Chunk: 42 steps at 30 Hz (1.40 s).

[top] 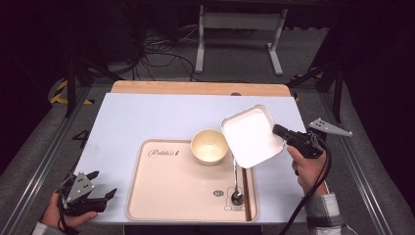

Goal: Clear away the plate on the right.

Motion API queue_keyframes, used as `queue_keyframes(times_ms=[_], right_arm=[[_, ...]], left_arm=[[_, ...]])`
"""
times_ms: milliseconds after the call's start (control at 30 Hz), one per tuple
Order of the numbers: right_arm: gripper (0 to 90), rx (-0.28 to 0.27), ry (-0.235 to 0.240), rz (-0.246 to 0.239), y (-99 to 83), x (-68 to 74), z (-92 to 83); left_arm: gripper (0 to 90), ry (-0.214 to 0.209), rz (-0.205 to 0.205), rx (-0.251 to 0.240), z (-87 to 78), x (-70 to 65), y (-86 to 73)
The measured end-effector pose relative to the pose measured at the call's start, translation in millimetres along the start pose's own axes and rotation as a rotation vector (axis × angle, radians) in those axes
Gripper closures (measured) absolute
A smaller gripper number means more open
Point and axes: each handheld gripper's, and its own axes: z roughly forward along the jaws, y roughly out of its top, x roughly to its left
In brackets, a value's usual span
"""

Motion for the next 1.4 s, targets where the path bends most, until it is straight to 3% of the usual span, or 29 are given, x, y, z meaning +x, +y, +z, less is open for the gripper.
queue_keyframes(times_ms=[667,1033,1400], right_arm=[[89.0,0.116,0.137,-0.137,-11.1,63.9,43.0],[89.0,0.211,0.222,-0.22,-25.3,101.7,74.8],[89.0,0.293,0.28,-0.28,-39.5,126.9,99.5]], left_arm=[[18.3,-0.003,-0.006,-0.01,-0.2,0.8,-0.6],[18.3,-0.002,-0.011,-0.009,-1.3,1.0,-1.0],[18.3,0.006,-0.014,-0.011,-3.9,1.2,-3.2]])
